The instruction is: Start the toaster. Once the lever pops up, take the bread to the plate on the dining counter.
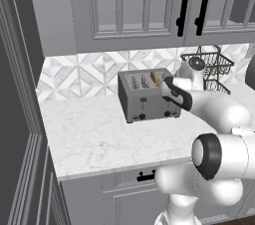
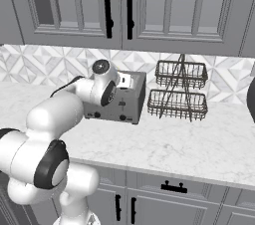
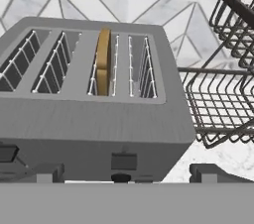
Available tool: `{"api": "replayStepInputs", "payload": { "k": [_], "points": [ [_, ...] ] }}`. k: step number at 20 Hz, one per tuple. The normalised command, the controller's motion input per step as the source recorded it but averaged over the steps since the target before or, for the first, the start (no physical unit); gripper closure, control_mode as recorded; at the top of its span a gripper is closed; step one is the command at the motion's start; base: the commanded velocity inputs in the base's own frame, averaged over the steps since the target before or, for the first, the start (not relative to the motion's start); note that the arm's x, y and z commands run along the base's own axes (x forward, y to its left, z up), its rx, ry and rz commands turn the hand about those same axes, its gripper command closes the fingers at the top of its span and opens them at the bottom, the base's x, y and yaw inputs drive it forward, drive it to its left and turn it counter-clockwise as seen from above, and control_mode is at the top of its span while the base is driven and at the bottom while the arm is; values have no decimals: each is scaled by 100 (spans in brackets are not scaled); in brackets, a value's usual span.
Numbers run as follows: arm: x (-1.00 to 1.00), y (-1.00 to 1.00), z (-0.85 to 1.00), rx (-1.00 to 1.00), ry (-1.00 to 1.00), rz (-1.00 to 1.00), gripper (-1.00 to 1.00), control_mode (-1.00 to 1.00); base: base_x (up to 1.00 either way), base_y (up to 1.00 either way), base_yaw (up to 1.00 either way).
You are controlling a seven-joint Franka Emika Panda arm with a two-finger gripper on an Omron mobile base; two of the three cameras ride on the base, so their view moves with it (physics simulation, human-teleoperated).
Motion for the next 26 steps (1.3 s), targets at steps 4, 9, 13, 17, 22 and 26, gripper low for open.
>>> {"api": "replayStepInputs", "payload": {
  "k": [4,9,13,17,22,26],
  "points": [
    [41,22,4,3,-3,0,-100,-100,0,0,0],
    [20,23,0,11,0,0,-100,-100,0,0,0],
    [9,2,9,6,-4,-1,-100,-100,0,0,0],
    [28,14,0,-1,4,-1,-100,-100,0,0,0],
    [34,1,-1,0,0,0,-100,-100,0,0,0],
    [32,0,0,0,0,0,-100,-100,0,0,0]
  ]
}}
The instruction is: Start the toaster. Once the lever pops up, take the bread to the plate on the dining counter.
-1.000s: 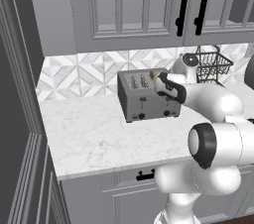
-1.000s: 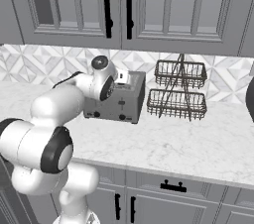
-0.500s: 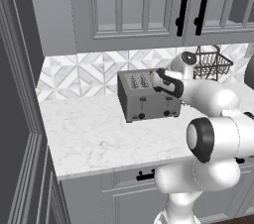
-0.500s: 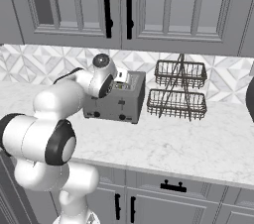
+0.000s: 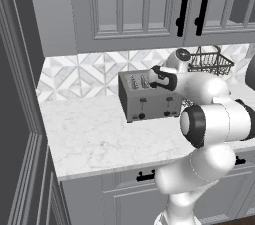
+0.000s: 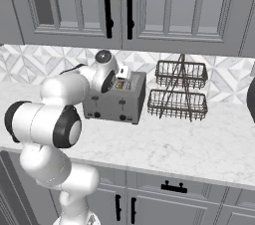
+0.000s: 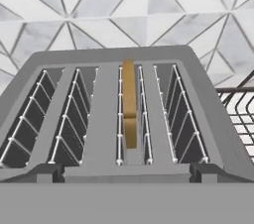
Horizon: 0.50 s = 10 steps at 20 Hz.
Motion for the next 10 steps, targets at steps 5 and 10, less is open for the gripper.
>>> {"api": "replayStepInputs", "payload": {
  "k": [5,10],
  "points": [
    [26,0,-3,-2,0,0,-100,-100,0,0,0],
    [18,0,-17,-3,0,0,-100,-100,0,0,0]
  ]
}}
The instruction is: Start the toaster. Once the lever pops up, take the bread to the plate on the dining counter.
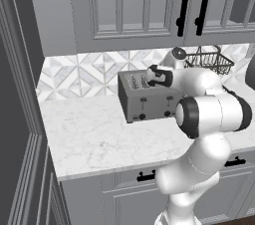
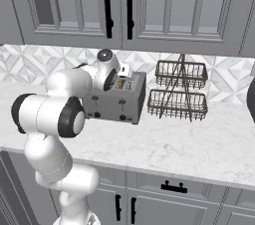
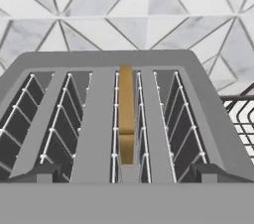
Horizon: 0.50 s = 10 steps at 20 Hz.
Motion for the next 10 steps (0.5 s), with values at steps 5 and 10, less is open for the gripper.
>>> {"api": "replayStepInputs", "payload": {
  "k": [5,10],
  "points": [
    [19,0,-17,-3,0,0,-100,-100,0,0,0],
    [28,0,-5,0,0,0,-100,-100,0,0,0]
  ]
}}
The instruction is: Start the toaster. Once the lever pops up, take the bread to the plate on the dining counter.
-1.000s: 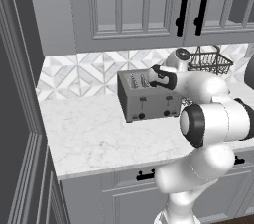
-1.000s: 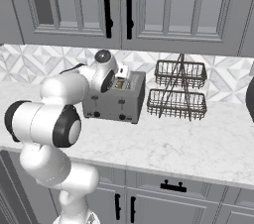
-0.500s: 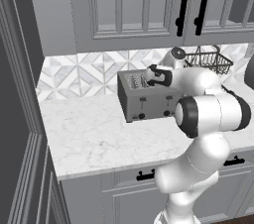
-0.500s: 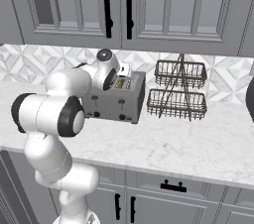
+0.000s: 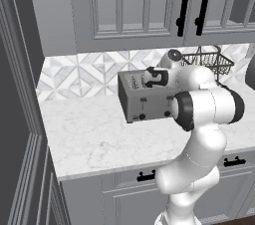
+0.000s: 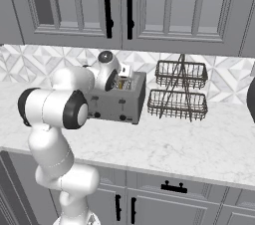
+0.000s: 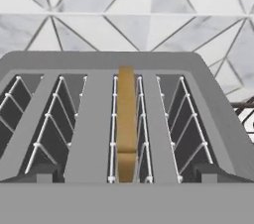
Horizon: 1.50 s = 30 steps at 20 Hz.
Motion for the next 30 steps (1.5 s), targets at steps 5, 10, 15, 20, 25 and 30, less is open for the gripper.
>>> {"api": "replayStepInputs", "payload": {
  "k": [5,10,15,20,25,30],
  "points": [
    [32,0,-3,0,0,0,-100,-100,0,0,0],
    [22,0,-11,0,0,0,-100,-100,0,0,0],
    [14,0,-14,0,0,0,-100,-100,0,0,0],
    [2,0,-9,0,0,0,-100,-100,0,0,0],
    [0,0,0,0,0,0,-100,-100,0,0,0],
    [0,0,0,0,0,0,100,-100,0,0,0]
  ]
}}
